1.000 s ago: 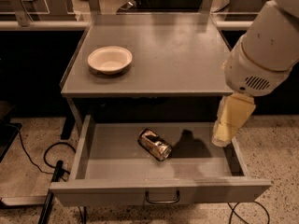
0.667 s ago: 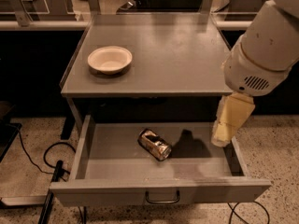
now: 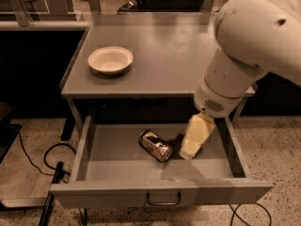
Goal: Pick orange can from top drawer and place on counter
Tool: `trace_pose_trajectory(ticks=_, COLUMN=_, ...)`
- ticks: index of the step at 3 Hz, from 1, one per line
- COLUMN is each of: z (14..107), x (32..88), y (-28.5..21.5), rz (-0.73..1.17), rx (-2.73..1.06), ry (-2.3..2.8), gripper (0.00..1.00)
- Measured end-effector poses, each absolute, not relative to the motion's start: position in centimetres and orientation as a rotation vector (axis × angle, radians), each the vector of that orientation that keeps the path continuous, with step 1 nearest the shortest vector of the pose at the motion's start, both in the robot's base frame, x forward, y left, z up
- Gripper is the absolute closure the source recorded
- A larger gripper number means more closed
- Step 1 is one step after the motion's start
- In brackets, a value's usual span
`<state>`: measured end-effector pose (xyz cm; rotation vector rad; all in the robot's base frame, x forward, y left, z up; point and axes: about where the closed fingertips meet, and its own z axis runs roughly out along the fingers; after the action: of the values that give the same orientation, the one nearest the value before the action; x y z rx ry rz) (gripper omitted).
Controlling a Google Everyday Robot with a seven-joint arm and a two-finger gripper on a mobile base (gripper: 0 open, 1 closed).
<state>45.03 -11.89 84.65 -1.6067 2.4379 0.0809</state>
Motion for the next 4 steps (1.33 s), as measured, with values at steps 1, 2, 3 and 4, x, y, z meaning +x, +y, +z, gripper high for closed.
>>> trace_pose_trajectory(ticks=1, z=81.3, x=46.4, y=-10.3, rz=0.162, rx=-1.544, ry=2.512, gripper=0.00)
trace_pose_trajectory(ticks=2, z=80.9, x=46.5, y=-10.2, rz=0.170, rx=-1.533, ry=2.524, gripper=0.00)
trace_pose_trajectory(ticks=3, z=80.7, x=46.3, y=-10.1, rz=0.197, rx=-1.533, ry=2.506, gripper=0.00)
trace_pose_trajectory(ticks=4, z=78.3, x=46.0, y=-8.0, rz=0.289, rx=-1.475, ry=2.499, gripper=0.00)
